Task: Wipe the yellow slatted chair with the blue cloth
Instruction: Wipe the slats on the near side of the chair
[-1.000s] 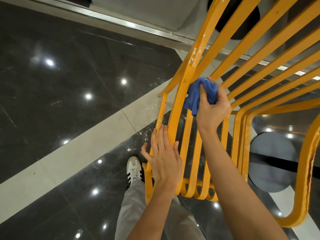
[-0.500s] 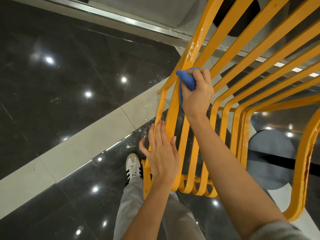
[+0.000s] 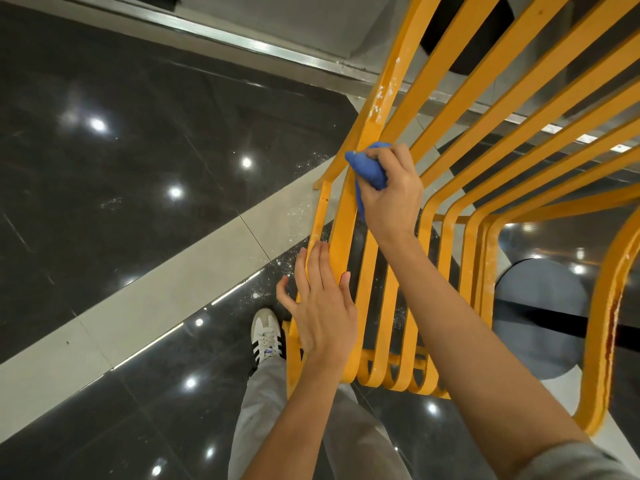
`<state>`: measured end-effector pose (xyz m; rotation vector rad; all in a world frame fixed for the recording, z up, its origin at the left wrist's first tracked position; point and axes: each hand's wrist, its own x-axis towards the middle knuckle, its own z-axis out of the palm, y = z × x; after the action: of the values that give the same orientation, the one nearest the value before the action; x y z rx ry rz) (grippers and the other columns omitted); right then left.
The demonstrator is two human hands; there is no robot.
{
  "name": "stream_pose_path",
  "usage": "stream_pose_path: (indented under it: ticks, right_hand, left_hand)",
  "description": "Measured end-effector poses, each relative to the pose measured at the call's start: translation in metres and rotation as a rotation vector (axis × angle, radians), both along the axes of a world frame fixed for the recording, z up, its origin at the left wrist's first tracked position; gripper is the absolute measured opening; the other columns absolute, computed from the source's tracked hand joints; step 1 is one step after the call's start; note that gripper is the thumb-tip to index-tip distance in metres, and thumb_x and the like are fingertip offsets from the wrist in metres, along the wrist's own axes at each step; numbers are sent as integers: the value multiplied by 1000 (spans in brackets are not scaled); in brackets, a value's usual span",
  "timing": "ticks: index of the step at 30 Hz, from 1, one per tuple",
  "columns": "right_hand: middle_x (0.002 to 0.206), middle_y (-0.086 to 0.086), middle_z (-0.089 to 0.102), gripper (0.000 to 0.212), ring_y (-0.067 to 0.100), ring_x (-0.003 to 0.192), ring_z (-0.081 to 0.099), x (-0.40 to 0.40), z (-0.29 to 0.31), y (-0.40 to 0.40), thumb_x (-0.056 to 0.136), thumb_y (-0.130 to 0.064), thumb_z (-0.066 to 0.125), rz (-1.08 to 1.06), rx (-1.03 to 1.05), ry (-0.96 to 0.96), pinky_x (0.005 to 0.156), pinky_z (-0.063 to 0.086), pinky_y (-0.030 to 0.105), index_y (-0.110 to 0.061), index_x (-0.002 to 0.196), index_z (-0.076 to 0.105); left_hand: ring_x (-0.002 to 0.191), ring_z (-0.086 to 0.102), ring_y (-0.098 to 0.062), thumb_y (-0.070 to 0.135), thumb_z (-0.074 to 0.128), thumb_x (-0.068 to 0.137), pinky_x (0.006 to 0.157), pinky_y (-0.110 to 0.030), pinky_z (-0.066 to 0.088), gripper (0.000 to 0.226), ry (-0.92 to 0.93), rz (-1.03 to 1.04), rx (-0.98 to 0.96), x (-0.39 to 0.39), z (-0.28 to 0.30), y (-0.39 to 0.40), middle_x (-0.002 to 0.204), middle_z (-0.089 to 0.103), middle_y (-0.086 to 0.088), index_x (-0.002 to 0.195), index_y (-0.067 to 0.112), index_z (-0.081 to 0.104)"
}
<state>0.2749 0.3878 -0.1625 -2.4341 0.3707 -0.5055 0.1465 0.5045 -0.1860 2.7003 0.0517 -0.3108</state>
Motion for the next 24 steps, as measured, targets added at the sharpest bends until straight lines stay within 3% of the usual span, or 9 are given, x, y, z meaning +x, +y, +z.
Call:
stream_pose_path:
  ticks: [4,9,14,18,20,22,24]
  right_hand:
    - [95,14,60,17,0,82,42,23,7,3,75,1,69,-115,55,-85,66,34,4,-3,92,66]
    - [96,13,60,16,12,86,54,-10,-2,-3,79,-2,69,40,42,2,72,36,4,-2,95,67]
    - [94,15,60,15,1,86,45,29,6,-5,77,0,67,-98,73,-130,70,36,8,-2,92,66]
    - [97,15,61,11,12,90,55,-23,-9,2,83,-1,70,117,77,-21,77,37,5,0,94,68]
    - [97,12,62,9,15,91,58,-38,-9,-9,85,-5,70,195,99,24,77,43,12,-2,93,68]
    - [96,10,62,8,14,90,58,-19,-7,-17,86,-6,69,149,130,21,76,46,19,-4,93,67]
    - [93,11,62,8,9,87,54,2,-3,-11,83,-4,68,9,178,-39,73,43,16,-3,91,66]
  left_hand:
    - [141,35,-18,42,34,103,110,-50,25,51,-3,-3,4,1,-2,0,150,44,2,148,18,38]
    - [141,36,-19,42,31,103,109,-51,26,52,0,-2,6,0,-2,0,150,44,2,148,19,37]
    - [141,35,-19,41,34,103,109,-51,27,50,-16,-4,0,1,-1,0,148,45,1,147,17,40]
    - [140,36,-19,41,38,102,108,-51,29,50,-32,10,-19,0,-1,1,147,47,2,145,17,41]
    - [140,36,-18,41,37,102,108,-51,30,50,-36,8,-24,1,0,1,146,47,2,145,17,42]
    - [140,35,-18,42,36,102,108,-51,30,50,-33,10,-21,2,0,0,146,48,3,145,17,42]
    - [140,35,-17,42,35,102,108,-51,30,50,-38,10,-15,1,-1,1,147,47,3,145,18,42]
